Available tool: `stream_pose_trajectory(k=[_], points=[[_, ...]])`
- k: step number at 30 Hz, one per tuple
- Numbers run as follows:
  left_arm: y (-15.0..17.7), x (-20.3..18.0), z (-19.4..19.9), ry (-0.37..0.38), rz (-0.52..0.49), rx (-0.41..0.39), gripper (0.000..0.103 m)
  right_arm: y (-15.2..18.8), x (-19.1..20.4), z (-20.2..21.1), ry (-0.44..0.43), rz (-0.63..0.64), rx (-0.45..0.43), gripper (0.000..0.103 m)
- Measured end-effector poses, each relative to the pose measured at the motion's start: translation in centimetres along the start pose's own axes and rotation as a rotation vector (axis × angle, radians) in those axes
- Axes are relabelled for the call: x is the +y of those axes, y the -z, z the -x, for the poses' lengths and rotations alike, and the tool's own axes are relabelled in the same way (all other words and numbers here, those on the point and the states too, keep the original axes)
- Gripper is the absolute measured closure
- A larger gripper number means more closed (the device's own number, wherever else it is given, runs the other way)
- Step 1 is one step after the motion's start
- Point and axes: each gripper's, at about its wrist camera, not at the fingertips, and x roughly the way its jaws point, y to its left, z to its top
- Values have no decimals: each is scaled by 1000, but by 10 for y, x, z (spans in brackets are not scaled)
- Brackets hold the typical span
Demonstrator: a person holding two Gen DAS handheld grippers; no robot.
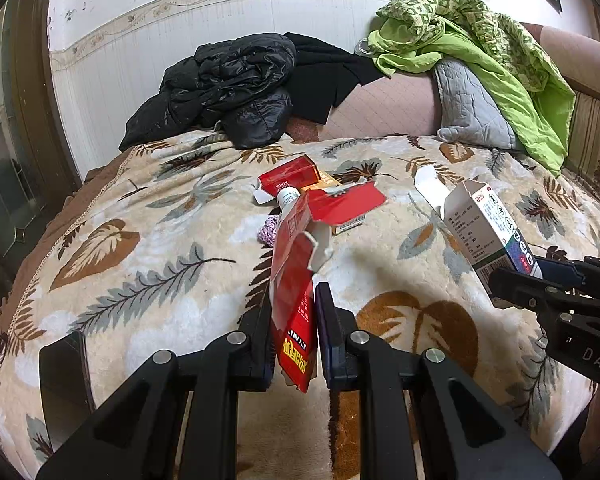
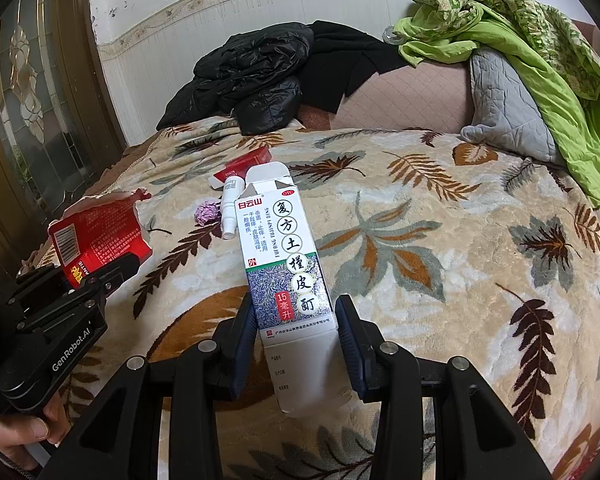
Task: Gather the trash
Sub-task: 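Lift the red box with the left gripper while the right lifts the white box, then carry both boxes to the red wastebasket and open both grippers over it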
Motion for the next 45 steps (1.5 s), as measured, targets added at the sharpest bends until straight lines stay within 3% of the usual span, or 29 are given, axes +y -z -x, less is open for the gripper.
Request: stream_pose_trajectory(k=[18, 25, 31, 36, 41, 45], points=[[2, -2, -2, 0, -11, 5, 86, 0, 1, 0, 79, 35, 0, 61], [4, -5, -4, 13, -18, 3, 86, -1, 0, 0, 68, 17, -4, 61], [1, -11, 3, 114, 0, -6, 86, -2, -22, 27, 13, -81, -48, 61], [-8, -40, 27, 195, -52, -39, 86, 12, -62, 73, -29, -217, -65, 61], [-18, -92, 61, 334, -144, -71, 86, 38, -107, 136, 31, -292, -99, 61], [-25, -145, 88, 481, -216, -77, 86, 75, -153, 191, 134, -383, -122, 61]])
